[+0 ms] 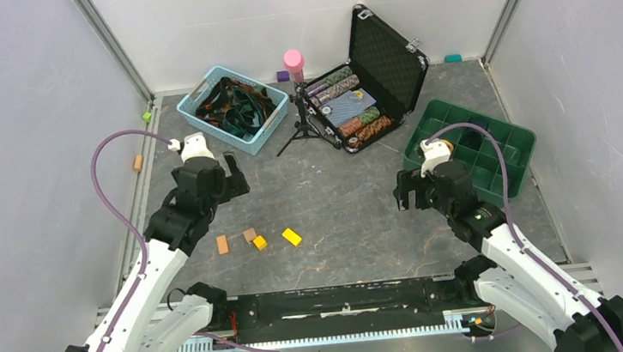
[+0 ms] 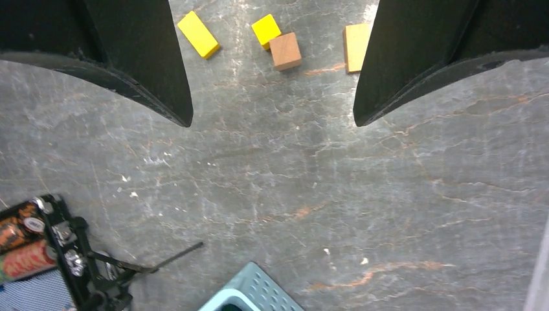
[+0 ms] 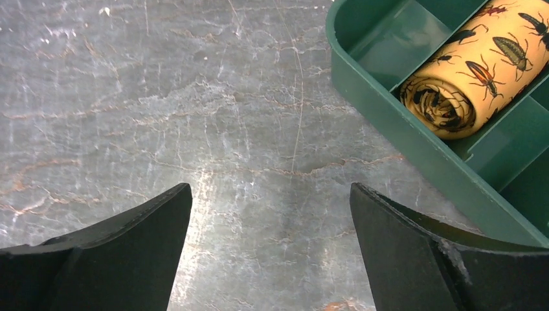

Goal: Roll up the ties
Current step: Pick up the tie from the bin.

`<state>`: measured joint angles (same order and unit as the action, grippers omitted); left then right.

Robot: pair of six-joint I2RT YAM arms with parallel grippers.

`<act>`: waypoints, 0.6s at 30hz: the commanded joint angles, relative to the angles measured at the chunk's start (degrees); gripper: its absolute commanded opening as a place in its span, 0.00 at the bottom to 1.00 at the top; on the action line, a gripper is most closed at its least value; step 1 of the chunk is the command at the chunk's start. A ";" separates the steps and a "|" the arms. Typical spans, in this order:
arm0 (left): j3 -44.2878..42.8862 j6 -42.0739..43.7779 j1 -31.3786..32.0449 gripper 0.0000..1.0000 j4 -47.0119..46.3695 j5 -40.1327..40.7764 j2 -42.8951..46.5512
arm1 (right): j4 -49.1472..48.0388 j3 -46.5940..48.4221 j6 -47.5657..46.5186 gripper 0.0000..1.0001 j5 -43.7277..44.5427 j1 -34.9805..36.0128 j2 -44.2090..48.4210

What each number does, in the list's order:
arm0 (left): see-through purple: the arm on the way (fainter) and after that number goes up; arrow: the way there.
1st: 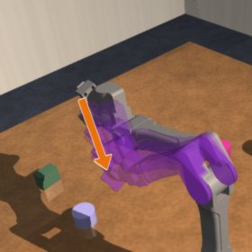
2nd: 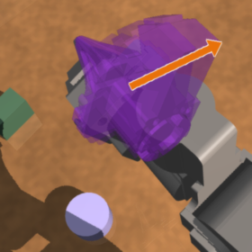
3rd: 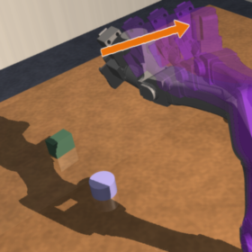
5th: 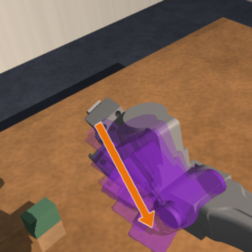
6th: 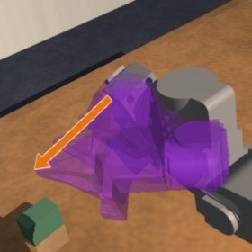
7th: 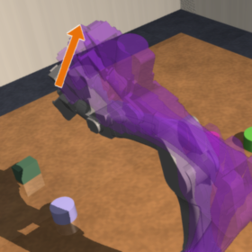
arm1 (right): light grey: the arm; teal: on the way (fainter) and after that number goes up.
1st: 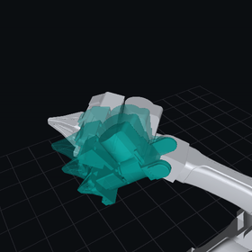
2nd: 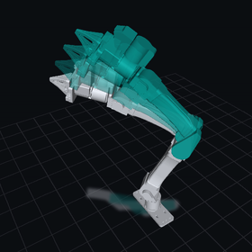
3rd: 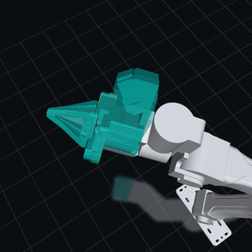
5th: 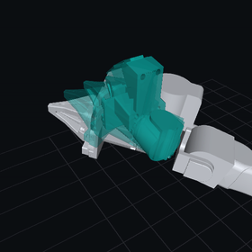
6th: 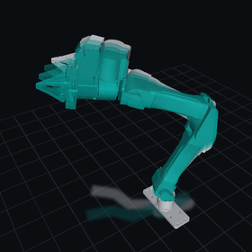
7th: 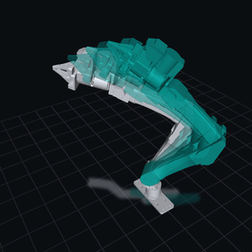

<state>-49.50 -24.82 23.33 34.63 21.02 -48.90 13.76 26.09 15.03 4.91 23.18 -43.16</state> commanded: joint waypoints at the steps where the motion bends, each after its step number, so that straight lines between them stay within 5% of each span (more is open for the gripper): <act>1: -0.08 0.82 -0.13 1.00 0.14 7.53 0.39 | 1.47 3.93 -5.24 0.98 -0.17 -0.09 -0.56; 12: 2.38 2.41 -0.49 1.00 -1.89 6.79 3.23 | 3.97 5.82 -5.71 0.98 1.05 -0.07 0.70; 18: -6.63 -3.94 -3.81 0.99 2.79 10.91 -6.15 | 3.47 5.97 -6.18 0.98 -2.99 -0.08 0.94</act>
<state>-48.01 -24.82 22.81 35.48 28.27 -48.27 18.13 29.74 9.93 4.40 23.18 -42.92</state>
